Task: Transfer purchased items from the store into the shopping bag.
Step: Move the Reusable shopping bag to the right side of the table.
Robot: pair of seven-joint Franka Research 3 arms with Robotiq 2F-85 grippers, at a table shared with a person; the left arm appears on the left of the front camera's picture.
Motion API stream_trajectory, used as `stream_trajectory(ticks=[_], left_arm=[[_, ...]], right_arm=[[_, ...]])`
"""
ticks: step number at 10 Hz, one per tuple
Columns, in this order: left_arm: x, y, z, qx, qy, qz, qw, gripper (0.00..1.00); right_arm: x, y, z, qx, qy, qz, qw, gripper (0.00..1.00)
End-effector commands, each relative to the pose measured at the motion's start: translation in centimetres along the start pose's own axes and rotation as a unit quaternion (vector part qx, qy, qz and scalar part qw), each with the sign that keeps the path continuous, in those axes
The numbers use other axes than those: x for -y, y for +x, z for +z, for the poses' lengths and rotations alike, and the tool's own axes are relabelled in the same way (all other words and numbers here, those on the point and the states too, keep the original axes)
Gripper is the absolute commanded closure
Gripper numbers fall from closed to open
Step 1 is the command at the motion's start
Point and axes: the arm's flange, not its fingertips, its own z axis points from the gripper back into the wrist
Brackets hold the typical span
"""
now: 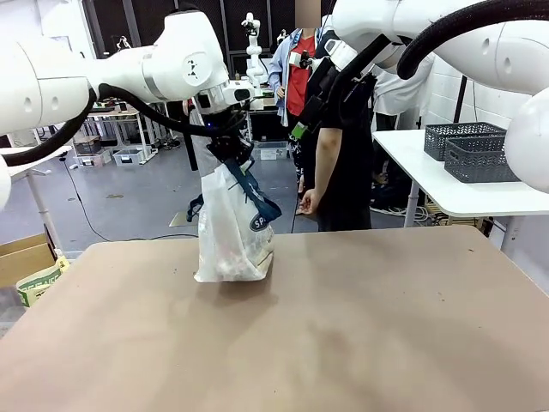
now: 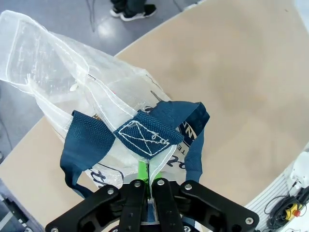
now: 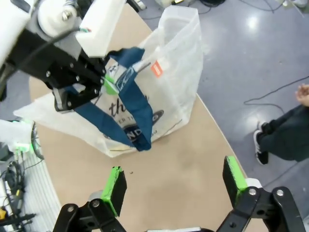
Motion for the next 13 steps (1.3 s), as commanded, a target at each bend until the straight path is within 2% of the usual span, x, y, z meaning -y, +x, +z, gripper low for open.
stream_trajectory(ticks=[1, 3, 4, 7, 9, 11, 13], left_arm=[[-0.3, 0.2, 2.3, 0.004, 0.049, 0.009, 0.999, 1.00], [-2.5, -2.9, 4.7, 0.003, 0.105, -0.005, 0.994, 1.00], [-3.7, -5.2, 6.2, 0.011, 0.125, 0.007, 0.992, 1.00], [-5.7, -11.9, 10.0, 0.022, 0.154, 0.023, 0.988, 1.00], [-7.2, -16.2, 10.9, 0.032, 0.163, 0.003, 0.986, 1.00], [-10.4, -20.5, 10.6, 0.045, 0.170, 0.017, 0.984, 1.00], [-12.3, -23.8, 10.7, 0.058, 0.167, 0.004, 0.984, 1.00]], right_arm=[[0.4, 0.9, 0.2, -0.006, 0.002, 0.003, 1.000, 0.00], [0.4, 0.9, 0.2, -0.006, 0.002, 0.003, 1.000, 0.00], [0.4, 0.9, 0.2, -0.006, 0.002, 0.003, 1.000, 0.00], [0.4, 0.9, 0.2, -0.006, 0.002, 0.003, 1.000, 0.00], [0.4, 0.9, 0.2, -0.006, 0.002, 0.003, 1.000, 0.00], [0.4, 0.9, 0.2, -0.006, 0.002, 0.003, 1.000, 0.00], [0.4, 0.9, 0.2, -0.006, 0.002, 0.003, 1.000, 0.00]])
